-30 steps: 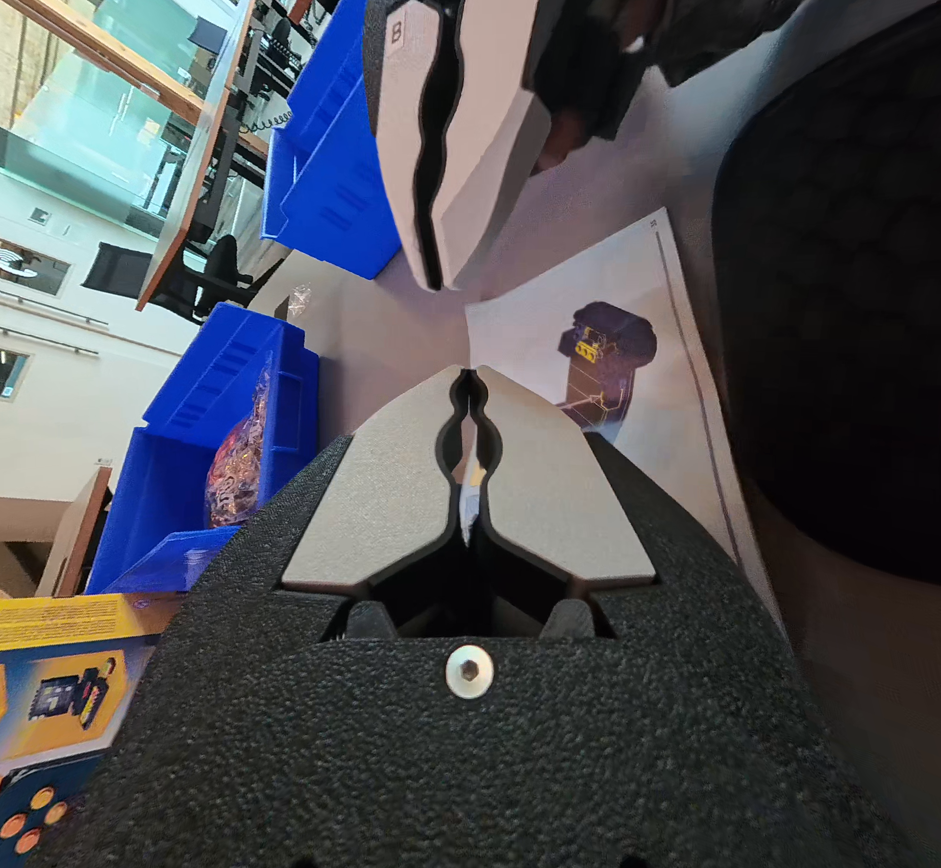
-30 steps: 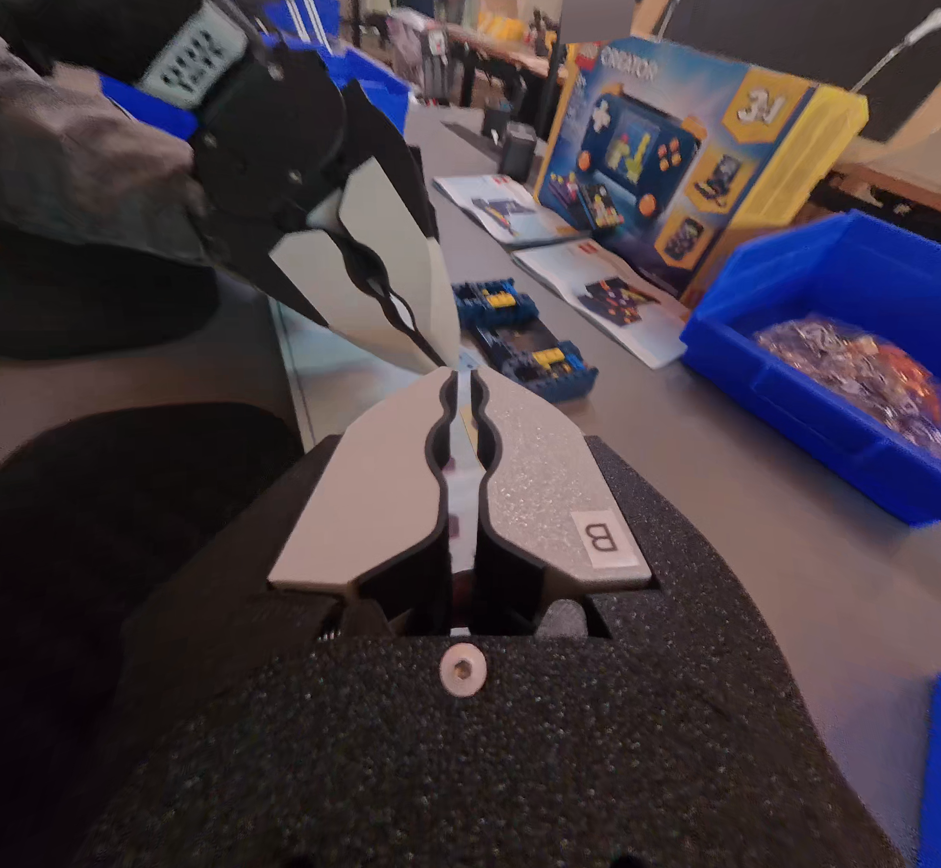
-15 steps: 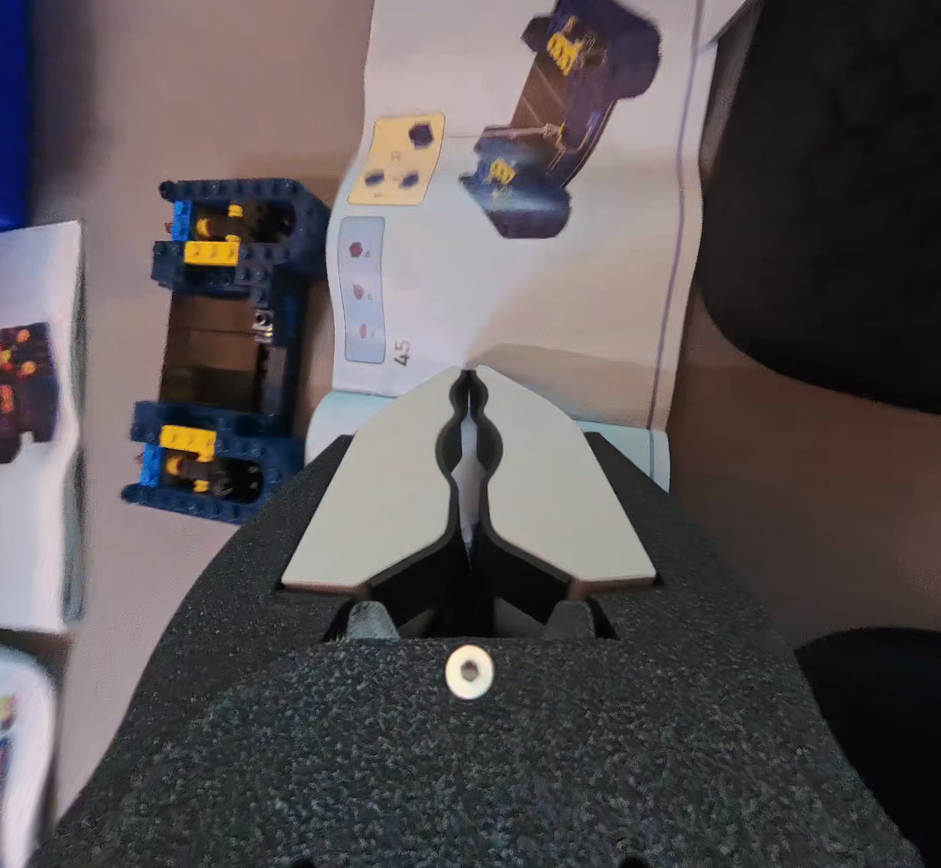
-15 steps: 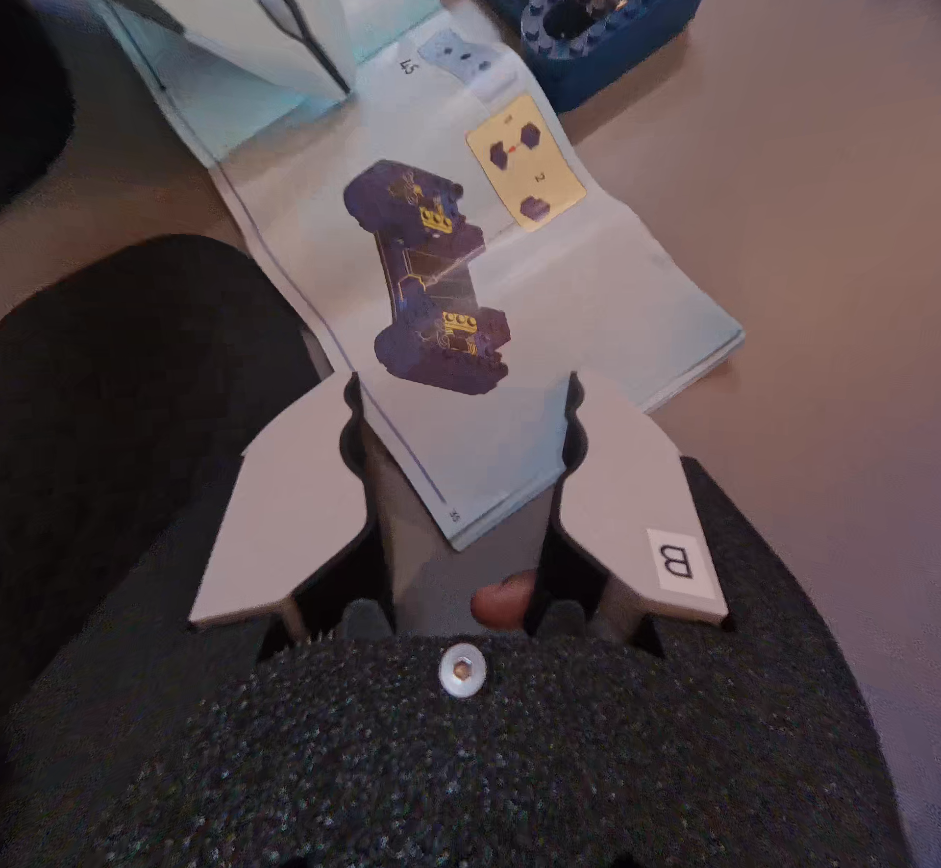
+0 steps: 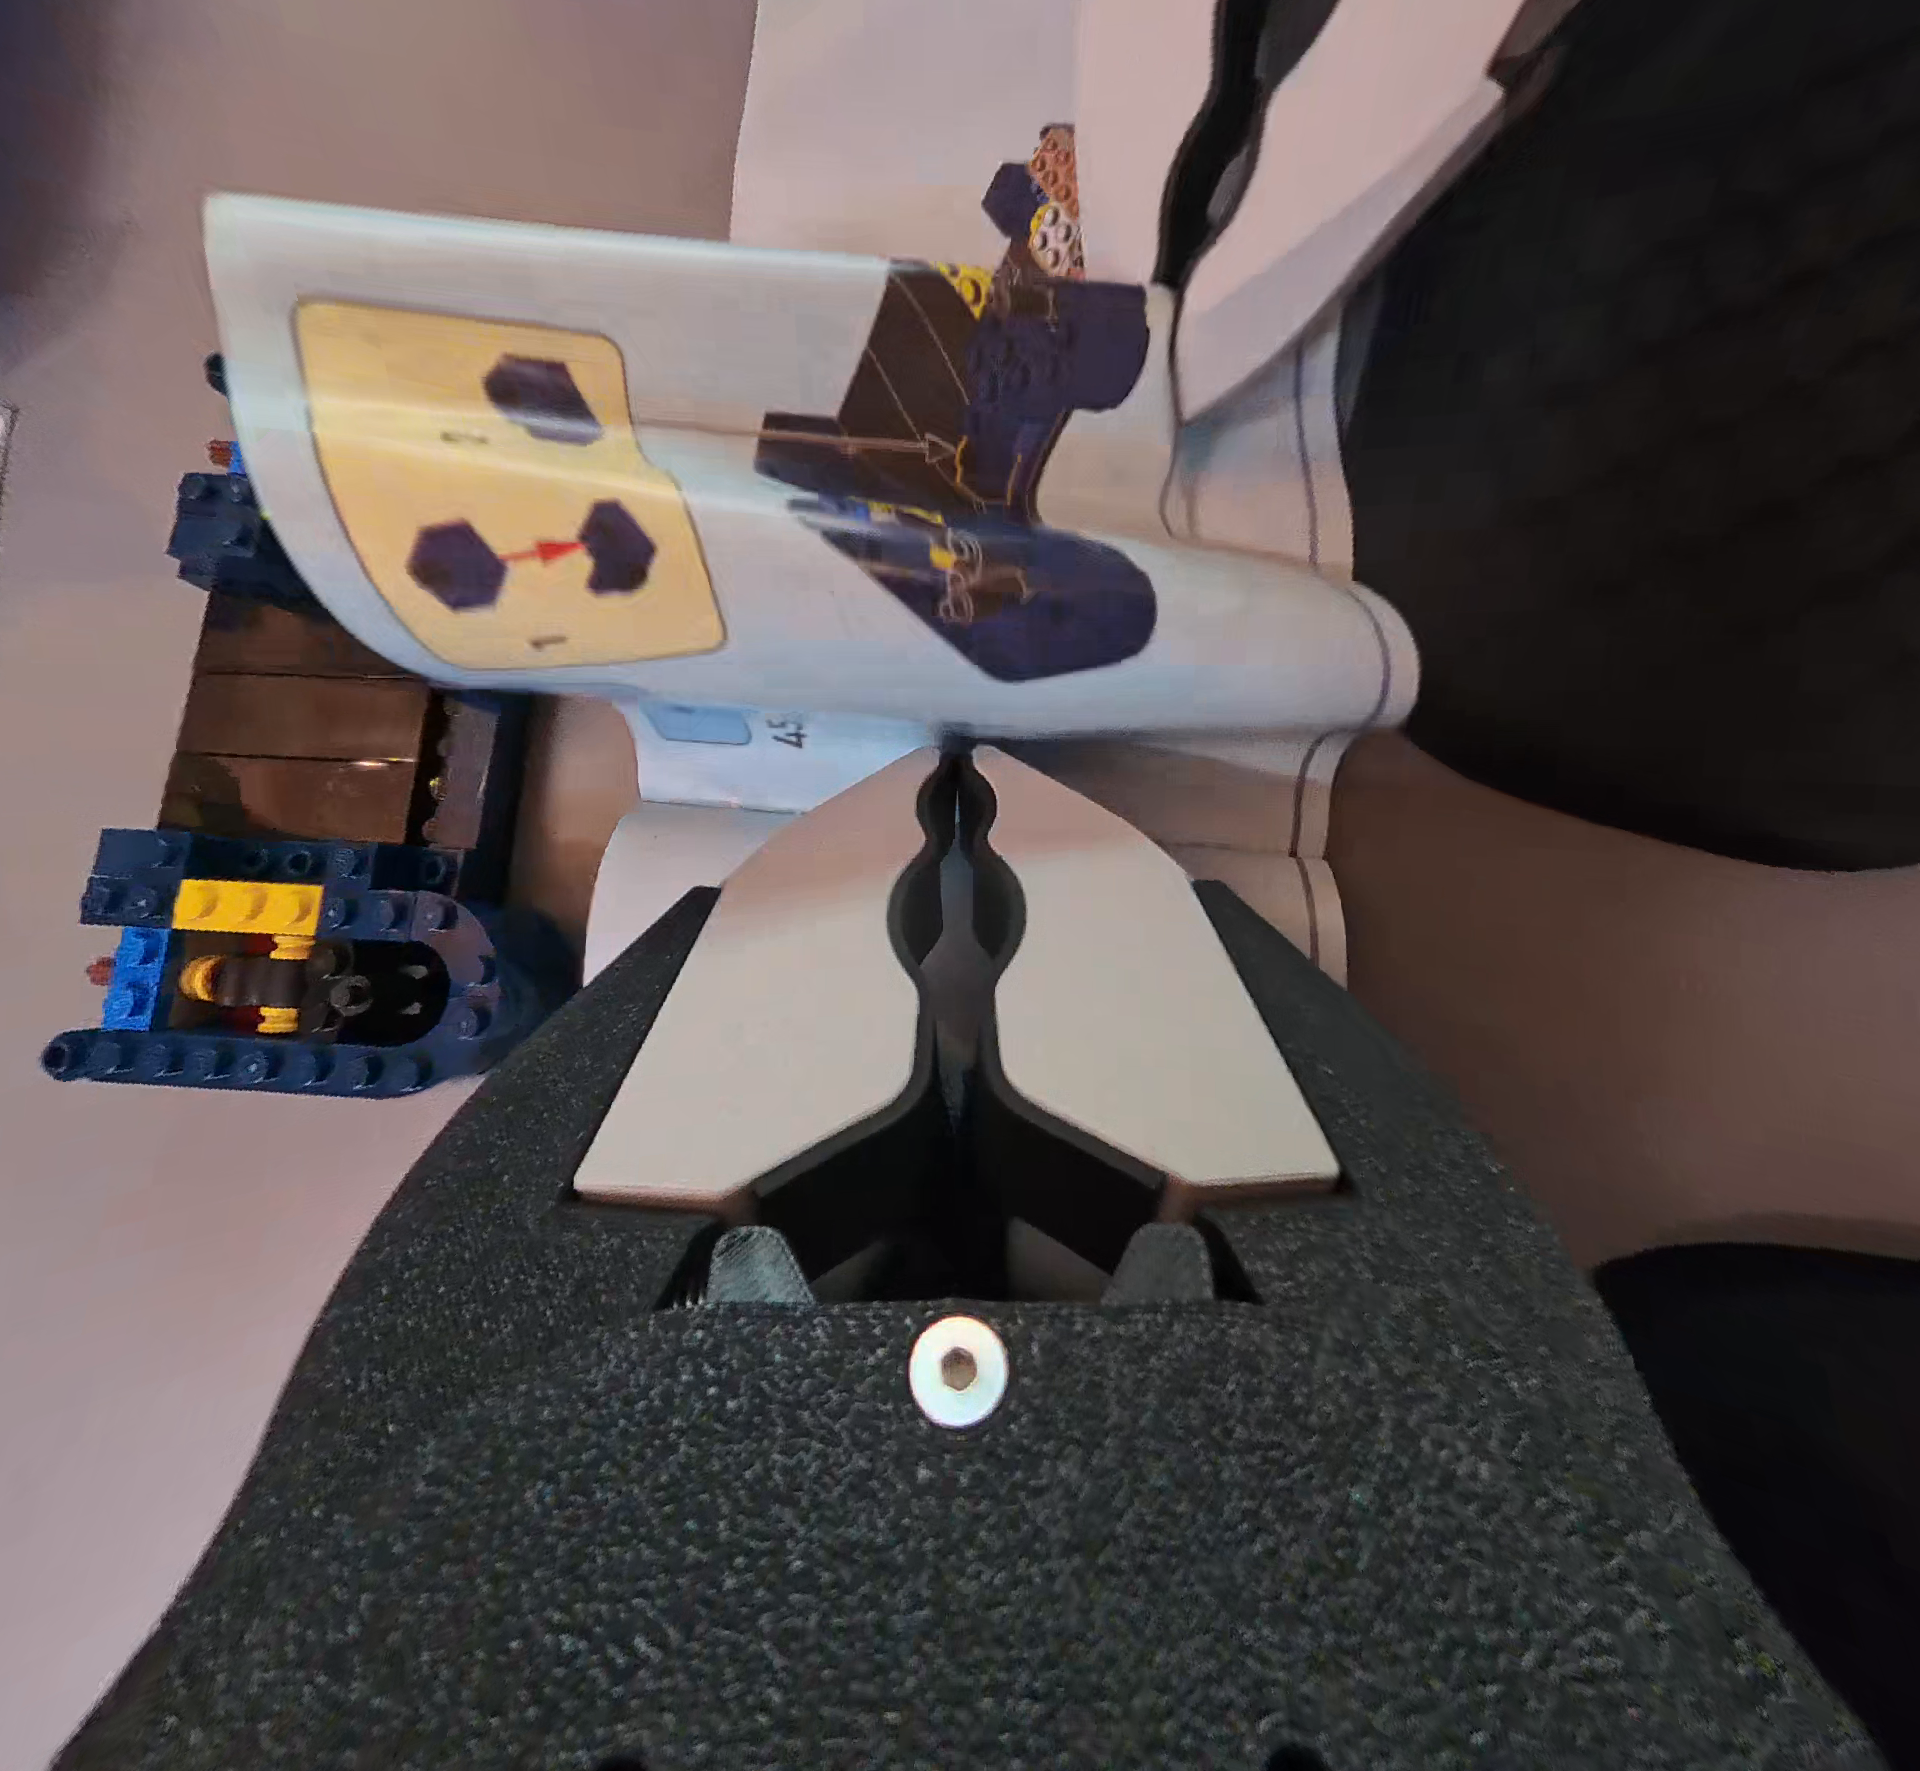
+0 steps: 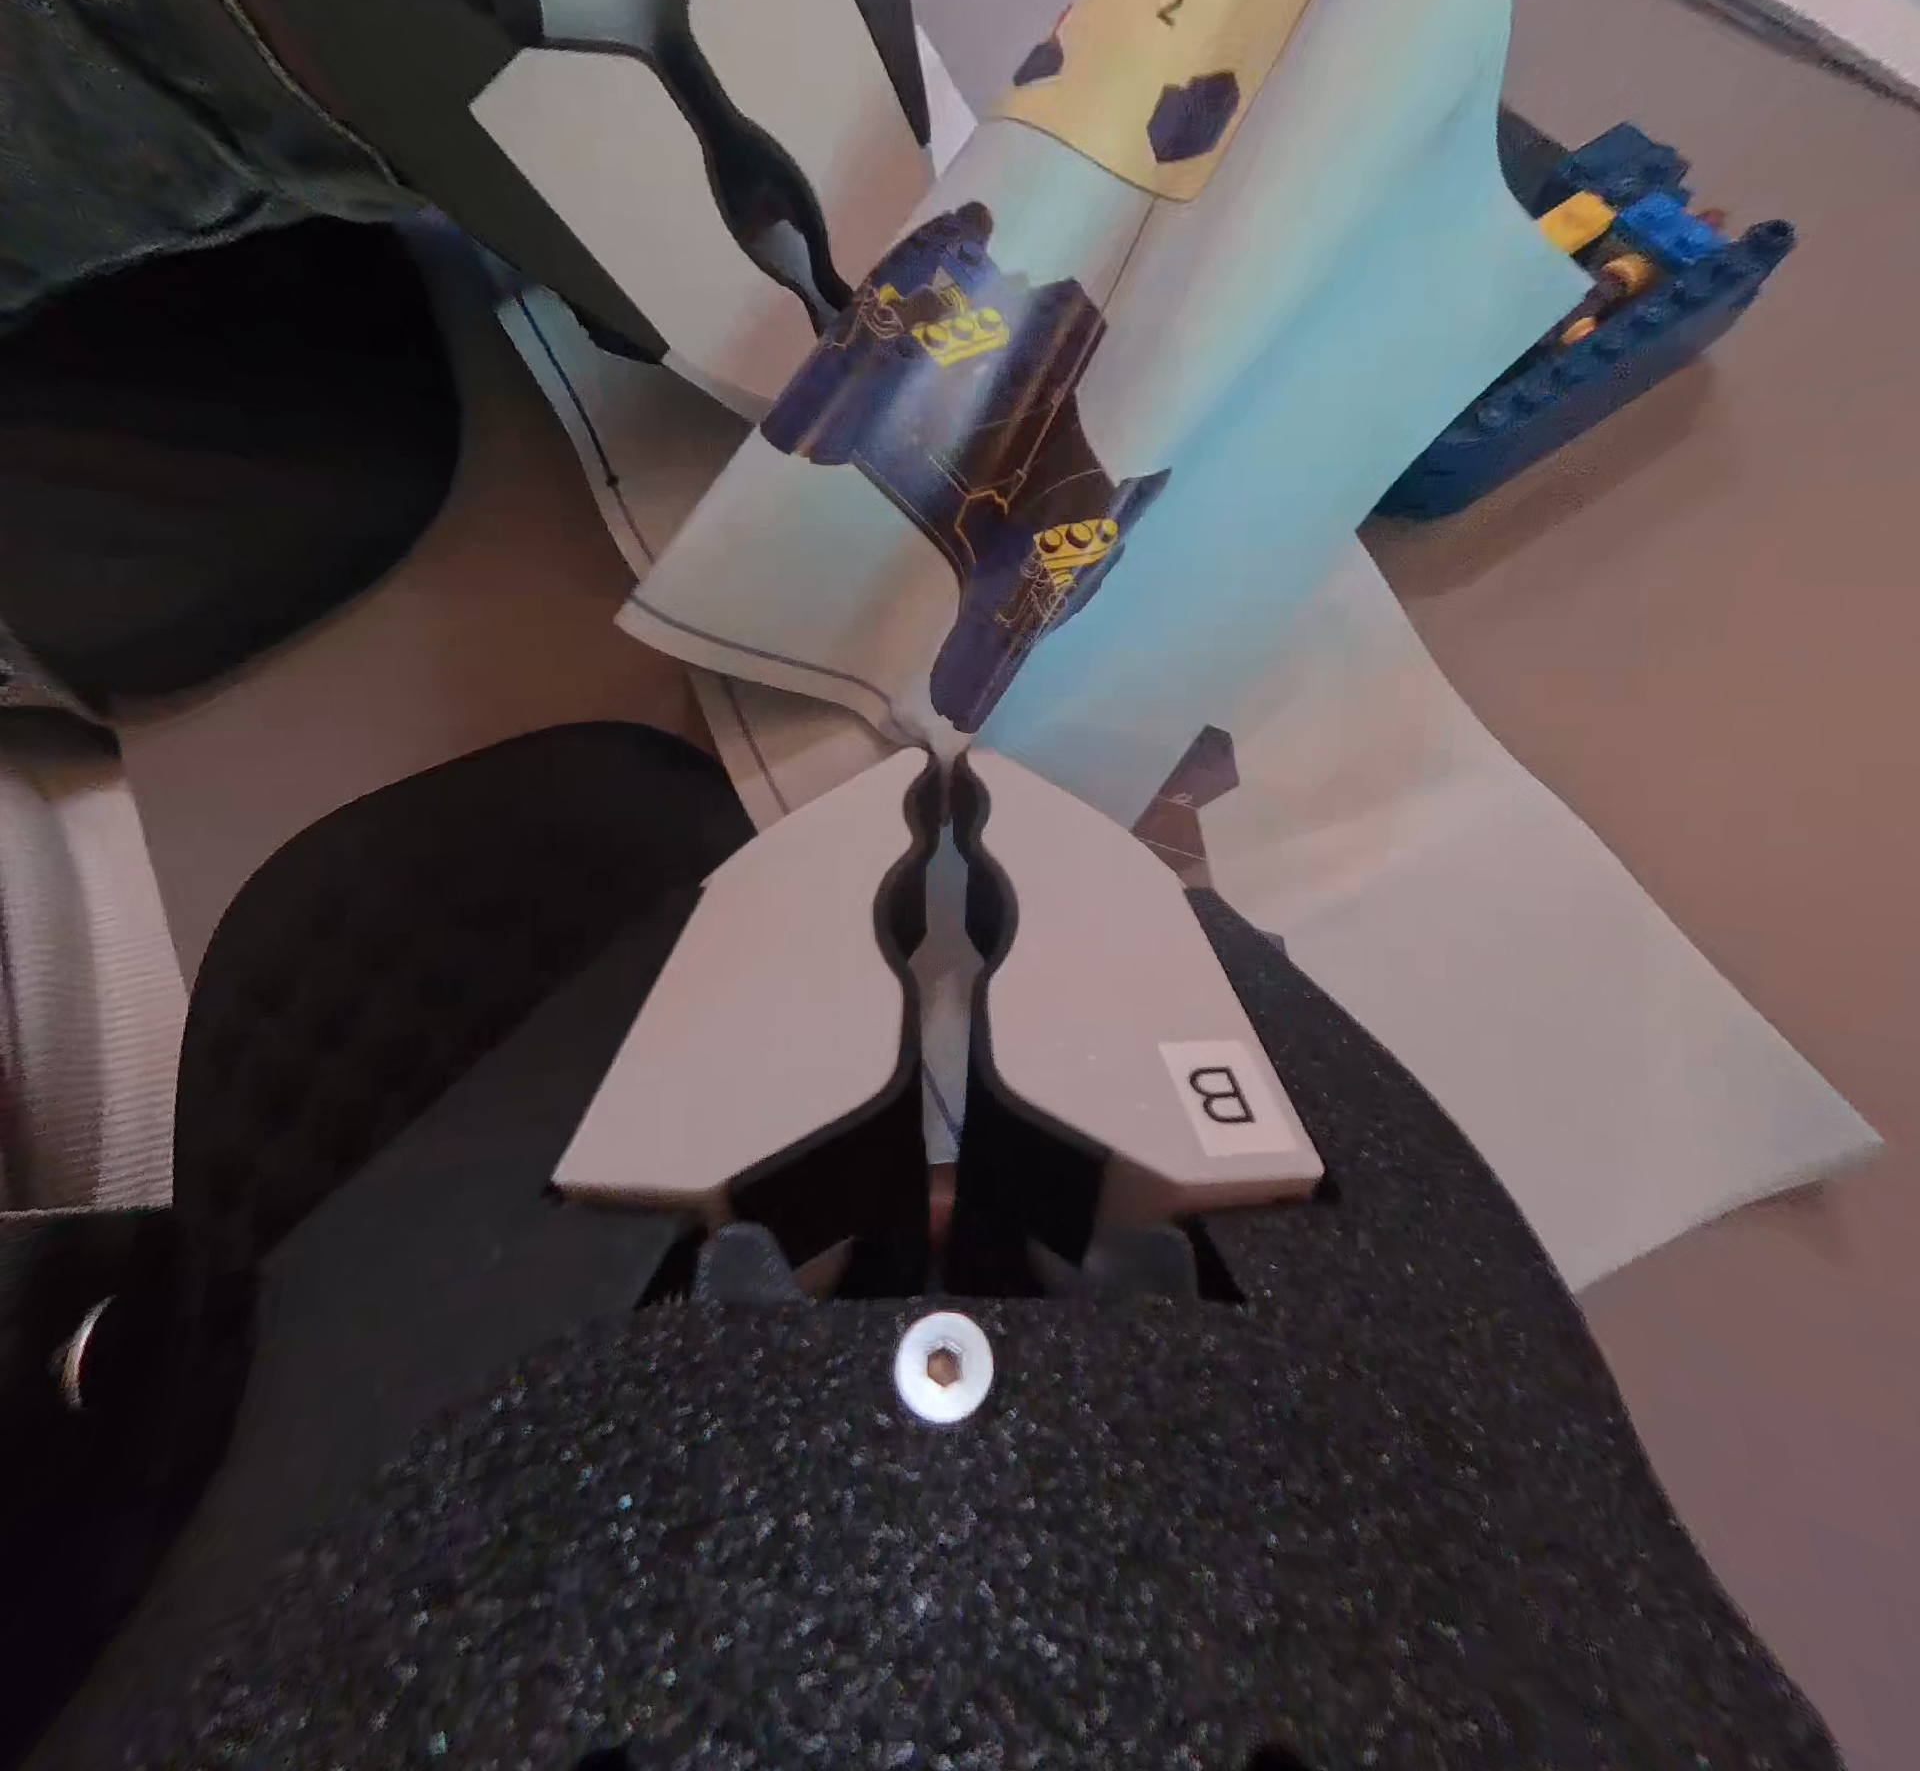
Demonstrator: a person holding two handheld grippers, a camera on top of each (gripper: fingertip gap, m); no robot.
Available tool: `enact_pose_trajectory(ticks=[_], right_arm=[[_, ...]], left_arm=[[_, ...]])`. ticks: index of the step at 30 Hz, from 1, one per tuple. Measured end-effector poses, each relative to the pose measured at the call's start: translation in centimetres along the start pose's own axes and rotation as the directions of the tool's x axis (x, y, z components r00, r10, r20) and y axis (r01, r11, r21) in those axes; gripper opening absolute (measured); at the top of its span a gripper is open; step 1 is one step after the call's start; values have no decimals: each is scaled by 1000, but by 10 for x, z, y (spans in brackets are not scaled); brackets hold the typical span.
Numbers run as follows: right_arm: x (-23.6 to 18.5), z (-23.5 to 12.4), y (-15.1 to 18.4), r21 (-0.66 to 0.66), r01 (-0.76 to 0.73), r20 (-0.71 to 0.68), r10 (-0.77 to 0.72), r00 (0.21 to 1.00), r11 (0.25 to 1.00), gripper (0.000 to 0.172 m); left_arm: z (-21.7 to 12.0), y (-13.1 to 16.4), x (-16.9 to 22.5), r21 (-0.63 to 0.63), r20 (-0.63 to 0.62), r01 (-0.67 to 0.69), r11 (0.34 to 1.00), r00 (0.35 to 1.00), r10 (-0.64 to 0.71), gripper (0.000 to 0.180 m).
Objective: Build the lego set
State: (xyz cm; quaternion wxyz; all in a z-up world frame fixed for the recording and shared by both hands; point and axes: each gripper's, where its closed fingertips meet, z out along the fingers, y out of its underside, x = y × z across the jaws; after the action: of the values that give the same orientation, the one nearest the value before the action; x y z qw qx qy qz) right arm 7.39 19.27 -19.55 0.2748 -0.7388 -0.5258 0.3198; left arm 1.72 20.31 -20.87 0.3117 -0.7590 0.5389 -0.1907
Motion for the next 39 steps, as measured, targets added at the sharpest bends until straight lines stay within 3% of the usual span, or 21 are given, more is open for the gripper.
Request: enact_pose_trajectory(ticks=[4, 7, 9, 10, 12, 15, 20, 23, 27, 31, 36, 39], right_arm=[[2, -13, -15, 98, 37, -27, -34, 999, 994, 0], [4, -29, -29, 122, 247, -161, -226, 961, 961, 0], [5, -38, -38, 86, 441, -305, -398, 865, 893, 0], [3, -42, -42, 64, 529, -368, -473, 801, 846, 0], [-2, -44, -47, 4, 651, -450, -580, 679, 759, 0], [-5, -43, -47, -42, 699, -491, -624, 607, 714, 0], [-6, -46, -47, -13, 684, -519, -589, 619, 730, 1], [-7, -43, -47, -24, 694, -520, -602, 606, 720, 0], [-10, -40, -46, -37, 708, -519, -619, 590, 706, 0], [-15, -40, -46, -16, 710, -513, -616, 598, 704, 1], [-22, -49, -47, 206, 609, -430, -488, 760, 766, 18], [-25, -66, -53, 417, 435, -292, -336, 896, 798, 41]], left_arm=[[-20, -5, -10, 44, 17, 42, 998, 999, -43, 5], [-55, -27, -34, 209, 141, 62, 976, 986, -93, 13], [-82, -45, -50, 356, 209, 60, 932, 968, -142, 38], [-90, -52, -52, 407, 193, 64, 911, 969, -154, 51], [-88, -60, -45, 424, 70, 113, 899, 985, -157, 56], [-74, -74, -40, 408, -48, 155, 900, 988, -149, 53], [-77, -104, -44, 488, 112, -62, 871, 994, 8, 39], [-70, -106, -51, 417, 183, -147, 897, 980, 76, 42], [-59, -108, -44, 404, 28, -75, 911, 997, 70, 31], [-63, -109, -44, 454, -42, -34, 891, 997, 59, 5], [-74, -102, -44, 498, -91, 3, 867, 995, 48, 0], [-80, -98, -46, 517, -86, 7, 856, 995, 44, 0]])
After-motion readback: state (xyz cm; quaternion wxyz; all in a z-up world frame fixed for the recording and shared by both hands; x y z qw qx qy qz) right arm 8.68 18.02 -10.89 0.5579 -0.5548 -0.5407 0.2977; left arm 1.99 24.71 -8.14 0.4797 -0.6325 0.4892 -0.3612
